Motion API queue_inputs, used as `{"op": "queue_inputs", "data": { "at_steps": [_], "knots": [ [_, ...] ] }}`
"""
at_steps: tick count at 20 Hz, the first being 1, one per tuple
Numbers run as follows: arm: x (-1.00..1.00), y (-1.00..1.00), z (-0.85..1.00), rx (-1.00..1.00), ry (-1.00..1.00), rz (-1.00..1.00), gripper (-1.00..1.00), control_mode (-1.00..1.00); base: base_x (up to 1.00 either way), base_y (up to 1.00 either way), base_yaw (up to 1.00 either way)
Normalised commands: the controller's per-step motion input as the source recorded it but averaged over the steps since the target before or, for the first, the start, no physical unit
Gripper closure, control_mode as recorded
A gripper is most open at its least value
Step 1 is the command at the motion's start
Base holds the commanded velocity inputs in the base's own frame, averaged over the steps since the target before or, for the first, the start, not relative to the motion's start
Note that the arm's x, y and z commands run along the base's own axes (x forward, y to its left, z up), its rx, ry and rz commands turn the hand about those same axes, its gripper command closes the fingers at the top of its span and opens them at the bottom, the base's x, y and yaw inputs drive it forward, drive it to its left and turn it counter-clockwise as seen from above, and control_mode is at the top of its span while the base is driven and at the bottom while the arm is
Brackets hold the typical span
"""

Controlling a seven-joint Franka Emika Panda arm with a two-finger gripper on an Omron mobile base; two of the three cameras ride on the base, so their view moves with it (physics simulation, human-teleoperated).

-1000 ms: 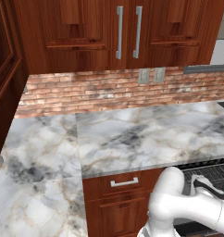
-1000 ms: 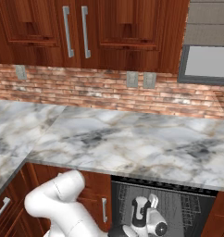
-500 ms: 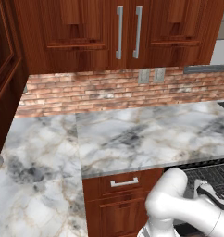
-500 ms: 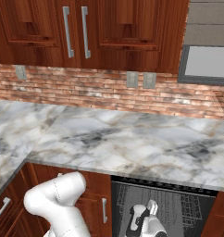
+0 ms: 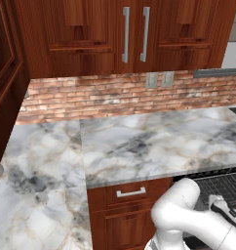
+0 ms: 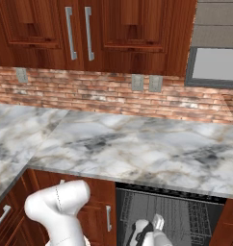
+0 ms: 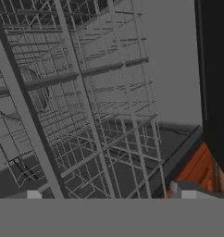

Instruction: Open the dishwasher door and pull out the top rack.

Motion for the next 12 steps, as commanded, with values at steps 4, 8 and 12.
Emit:
{"op": "queue_inputs", "data": {
  "at_steps": [4, 8, 12],
  "knots": [
    [-0.33, 0.05, 0.01, 0.04, 0.25, -0.01, -1.0, -1.0, 0.0, 0.0, 0.0],
    [-0.32, 0.04, 0.0, 0.03, 0.25, -0.01, -1.0, -1.0, 0.0, 0.0, 0.0],
    [-0.32, 0.02, 0.0, 0.03, 0.25, -0.01, -1.0, -1.0, 0.0, 0.0, 0.0]
  ]
}}
